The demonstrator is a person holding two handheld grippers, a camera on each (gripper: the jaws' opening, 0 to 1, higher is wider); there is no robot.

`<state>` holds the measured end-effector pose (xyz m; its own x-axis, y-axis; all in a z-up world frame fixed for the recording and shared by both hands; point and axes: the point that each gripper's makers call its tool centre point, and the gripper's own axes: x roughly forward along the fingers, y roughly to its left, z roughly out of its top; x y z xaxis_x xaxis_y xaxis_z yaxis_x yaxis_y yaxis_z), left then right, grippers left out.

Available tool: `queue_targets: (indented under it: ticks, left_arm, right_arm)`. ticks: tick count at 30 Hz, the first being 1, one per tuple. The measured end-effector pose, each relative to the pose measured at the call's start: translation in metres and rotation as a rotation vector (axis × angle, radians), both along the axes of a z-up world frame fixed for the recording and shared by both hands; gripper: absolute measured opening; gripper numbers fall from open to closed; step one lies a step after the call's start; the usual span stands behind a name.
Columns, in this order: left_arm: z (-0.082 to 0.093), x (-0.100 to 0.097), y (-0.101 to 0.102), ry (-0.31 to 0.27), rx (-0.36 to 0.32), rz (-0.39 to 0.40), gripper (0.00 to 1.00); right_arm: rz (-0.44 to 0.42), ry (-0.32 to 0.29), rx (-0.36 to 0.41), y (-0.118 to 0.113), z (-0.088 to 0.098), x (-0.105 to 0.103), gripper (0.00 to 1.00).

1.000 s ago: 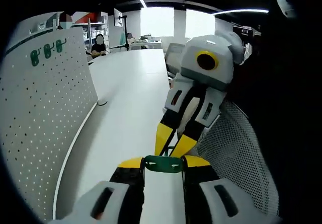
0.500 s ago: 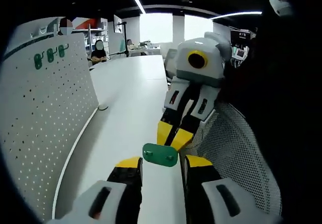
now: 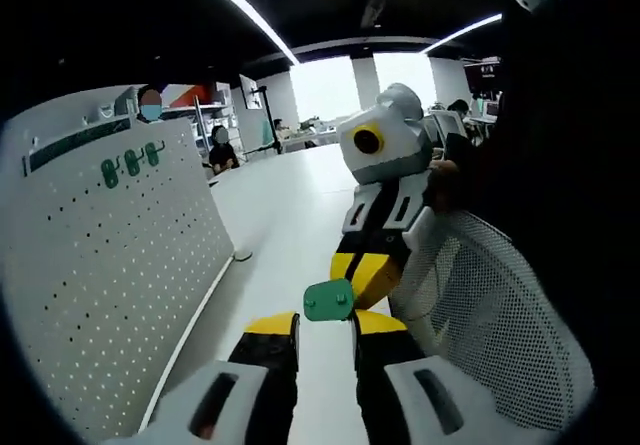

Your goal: Insert the hook assembly into the mounting plate slot until the hook locks in place.

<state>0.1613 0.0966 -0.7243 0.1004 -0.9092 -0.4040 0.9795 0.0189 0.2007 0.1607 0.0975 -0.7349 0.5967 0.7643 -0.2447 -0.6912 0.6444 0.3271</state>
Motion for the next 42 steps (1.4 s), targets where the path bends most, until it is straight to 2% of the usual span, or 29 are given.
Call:
queue_targets:
  ticks: [7,12,19,22,24,29,31,35,37,39,40,42]
  left_arm:
    - [0.008,0.003,-0.004,-0.038,-0.058,0.024,0.08]
    - [0.013,0.006,-0.006,-0.063,-0.083,0.045,0.07]
    - [0.012,0.003,-0.01,-0.081,-0.085,0.02,0.05]
    - [0.013,0.0,-0.013,-0.082,-0.096,0.011,0.03]
    - [0.015,0.001,-0.012,-0.072,-0.107,0.017,0.03]
    - [0.012,0.003,-0.009,-0.007,-0.09,0.04,0.01]
    - [0.006,0.003,-0.007,0.008,-0.06,0.045,0.01]
    - [0.004,0.007,-0.002,0.043,-0.053,0.068,0.01]
    - [0.002,0.01,0.001,0.065,-0.042,0.085,0.01]
    - [-0.005,0.019,0.007,0.08,-0.011,0.137,0.01]
    - [-0.009,0.023,0.009,0.104,0.005,0.168,0.01]
    - [-0.015,0.031,0.013,0.138,0.022,0.229,0.01]
  right_arm:
    - [-0.043,0.126,0.143,-0.005,0.004,0.003,0.0]
    - [-0.049,0.214,0.234,-0.006,0.002,0.004,0.0]
    - [-0.031,0.275,0.268,-0.004,0.001,0.002,0.0]
    - [-0.006,0.345,0.342,0.0,0.005,-0.003,0.0]
    - [-0.006,0.365,0.384,-0.002,0.005,-0.003,0.0]
    - [0.01,0.353,0.384,0.002,0.004,-0.004,0.02]
    - [0.0,0.319,0.381,0.001,0.007,-0.001,0.03]
    - [-0.003,0.278,0.36,-0.002,0.01,0.0,0.08]
    - [-0.021,0.241,0.342,-0.004,0.013,0.002,0.1]
    - [-0.036,0.197,0.305,-0.007,0.015,0.005,0.1]
    - [-0.044,0.15,0.283,-0.007,0.018,0.006,0.11]
    - [-0.037,0.101,0.238,-0.005,0.022,0.005,0.11]
